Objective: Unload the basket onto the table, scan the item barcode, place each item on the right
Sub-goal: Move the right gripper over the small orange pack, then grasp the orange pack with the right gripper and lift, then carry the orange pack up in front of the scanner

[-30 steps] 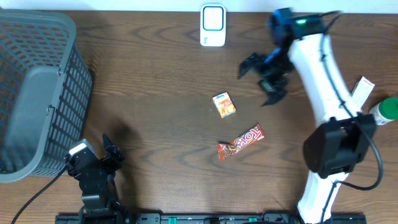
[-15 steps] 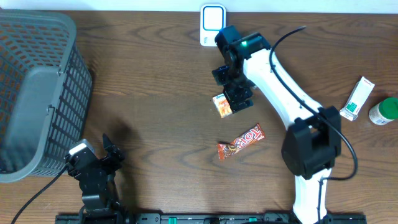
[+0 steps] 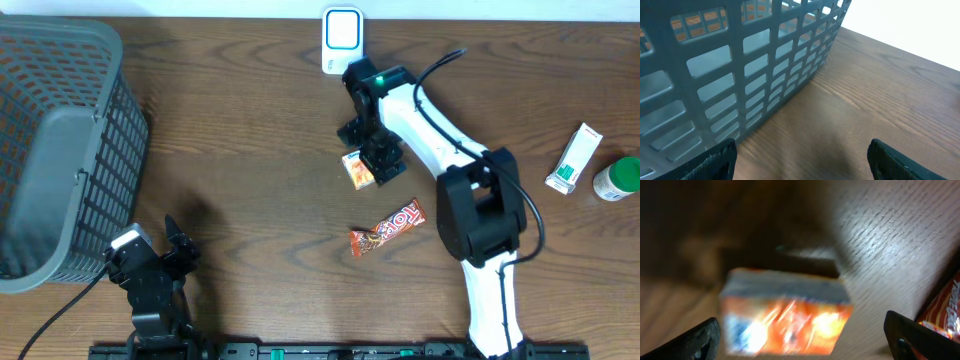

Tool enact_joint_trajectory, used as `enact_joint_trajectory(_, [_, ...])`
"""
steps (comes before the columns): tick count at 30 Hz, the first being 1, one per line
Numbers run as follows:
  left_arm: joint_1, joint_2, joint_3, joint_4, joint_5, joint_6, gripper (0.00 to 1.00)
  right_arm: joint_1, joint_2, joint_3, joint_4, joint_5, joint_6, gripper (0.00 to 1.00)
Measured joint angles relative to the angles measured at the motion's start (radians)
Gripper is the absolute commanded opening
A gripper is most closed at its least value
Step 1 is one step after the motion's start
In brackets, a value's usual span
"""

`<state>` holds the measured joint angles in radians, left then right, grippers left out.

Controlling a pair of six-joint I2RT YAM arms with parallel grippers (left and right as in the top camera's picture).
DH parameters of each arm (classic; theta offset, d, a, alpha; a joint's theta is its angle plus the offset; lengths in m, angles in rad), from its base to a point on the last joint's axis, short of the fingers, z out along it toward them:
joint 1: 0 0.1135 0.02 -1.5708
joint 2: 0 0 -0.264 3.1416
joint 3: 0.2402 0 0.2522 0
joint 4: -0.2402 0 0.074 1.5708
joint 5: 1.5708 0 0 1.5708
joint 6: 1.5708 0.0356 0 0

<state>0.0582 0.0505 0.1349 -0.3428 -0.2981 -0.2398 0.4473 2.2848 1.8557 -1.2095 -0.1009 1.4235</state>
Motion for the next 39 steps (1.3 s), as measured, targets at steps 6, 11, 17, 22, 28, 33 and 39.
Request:
enact_joint_trajectory(6, [0.000, 0.000, 0.000, 0.000, 0.000, 0.000, 0.84, 0.004, 0.048, 0.004, -0.002, -0.040, -0.011, 0.99])
enact_joint_trajectory(11, [0.000, 0.000, 0.000, 0.000, 0.000, 0.000, 0.84, 0.004, 0.056, 0.010, 0.009, -0.047, -0.020, 0.85])
enact_joint_trajectory(17, [0.000, 0.000, 0.000, 0.000, 0.000, 0.000, 0.84, 0.004, 0.058, 0.014, 0.010, -0.019, -0.094, 0.84])
enact_joint_trajectory(22, [0.000, 0.000, 0.000, 0.000, 0.000, 0.000, 0.84, 0.004, 0.058, 0.015, -0.009, 0.006, -0.193, 0.73])
enact_joint_trajectory(28, [0.000, 0.000, 0.000, 0.000, 0.000, 0.000, 0.84, 0.003, 0.060, 0.015, -0.064, 0.016, -0.273, 0.70])
enact_joint_trajectory(33, [0.000, 0.000, 0.000, 0.000, 0.000, 0.000, 0.84, 0.003, 0.061, 0.015, -0.077, 0.016, -0.308, 0.67])
enact_joint_trajectory(39, [0.000, 0.000, 0.000, 0.000, 0.000, 0.000, 0.84, -0.004, 0.063, 0.015, -0.092, -0.006, -0.381, 0.66])
